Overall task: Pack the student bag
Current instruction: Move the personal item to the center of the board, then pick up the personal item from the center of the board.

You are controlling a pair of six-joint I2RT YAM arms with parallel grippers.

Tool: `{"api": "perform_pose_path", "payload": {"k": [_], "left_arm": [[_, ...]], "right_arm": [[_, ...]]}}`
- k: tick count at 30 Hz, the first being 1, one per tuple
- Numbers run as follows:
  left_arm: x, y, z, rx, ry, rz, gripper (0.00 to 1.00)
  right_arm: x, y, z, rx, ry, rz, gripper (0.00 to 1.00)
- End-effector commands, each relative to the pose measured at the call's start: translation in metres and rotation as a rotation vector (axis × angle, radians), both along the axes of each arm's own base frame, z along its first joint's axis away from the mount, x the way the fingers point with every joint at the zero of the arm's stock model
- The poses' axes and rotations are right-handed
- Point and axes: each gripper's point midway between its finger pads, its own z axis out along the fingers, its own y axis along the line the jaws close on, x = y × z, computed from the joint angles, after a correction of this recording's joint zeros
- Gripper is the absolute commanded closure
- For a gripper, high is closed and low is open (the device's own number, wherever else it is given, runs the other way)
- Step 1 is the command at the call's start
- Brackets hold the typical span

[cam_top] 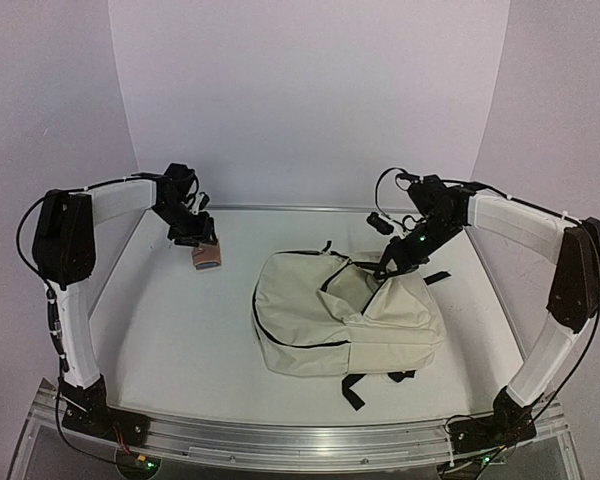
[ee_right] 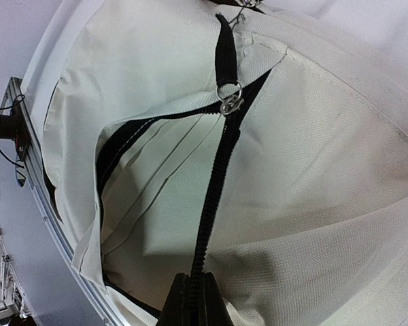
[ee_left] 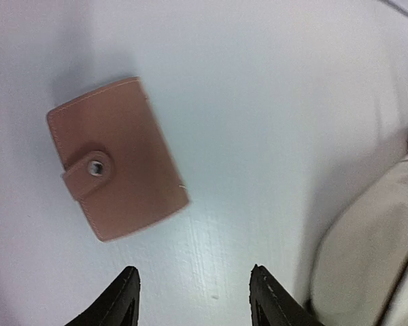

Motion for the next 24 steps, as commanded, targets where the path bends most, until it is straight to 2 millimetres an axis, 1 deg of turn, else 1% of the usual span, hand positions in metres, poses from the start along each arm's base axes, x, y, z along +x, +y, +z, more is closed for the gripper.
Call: {"api": "perform_pose_path", "payload": {"k": [1,2,3,5,6,8,11,12,13,15,17,22,24], "left_arm": [[-0.039,-0.043,0.067,-0.144,-0.056,-0.06,0.47],[-0.044,-0.043,0.067,-0.152,-0.045,-0.04,0.46],[-0.045,-0.035,0.064,-0.129,-0.039,0.015,0.41],[-0.044,-0.012,0.056,-0.06,-0.023,0.157,0.27],[-0.043,-0.004,0.052,-0.051,-0.004,0.216,0.24],[-0.041,-0.006,0.042,-0.086,0.03,0.263,0.22],[-0.034,-0.022,0.03,-0.21,0.034,0.26,0.22],[-0.03,-0.02,0.026,-0.247,0.044,0.273,0.24],[-0.026,-0.017,0.02,-0.282,0.061,0.288,0.27],[-0.02,-0.005,0.009,-0.343,0.103,0.32,0.32],[-0.015,0.005,0.0,-0.367,0.114,0.338,0.36],[-0.004,0.032,-0.029,-0.362,0.143,0.37,0.43],[-0.001,0.038,-0.042,-0.372,0.162,0.379,0.45]], "right_arm": [[0.018,0.005,0.012,0.03,-0.042,-0.002,1.0],[0.019,0.006,0.011,0.032,-0.04,-0.001,1.0],[0.019,0.006,0.011,0.034,-0.037,0.0,1.0],[0.019,0.008,0.012,0.039,-0.034,0.003,1.0],[0.019,0.008,0.011,0.04,-0.032,0.004,1.0],[0.018,0.008,0.011,0.041,-0.032,0.008,1.0],[0.018,0.008,0.011,0.041,-0.036,0.011,1.0],[0.018,0.008,0.012,0.042,-0.037,0.01,1.0],[0.018,0.007,0.013,0.042,-0.039,0.01,1.0],[0.018,0.007,0.015,0.042,-0.047,0.01,1.0],[0.017,0.007,0.015,0.04,-0.047,0.011,1.0],[0.018,0.006,0.013,0.034,-0.046,0.008,1.0],[0.019,0.006,0.014,0.034,-0.047,0.009,1.0]]}}
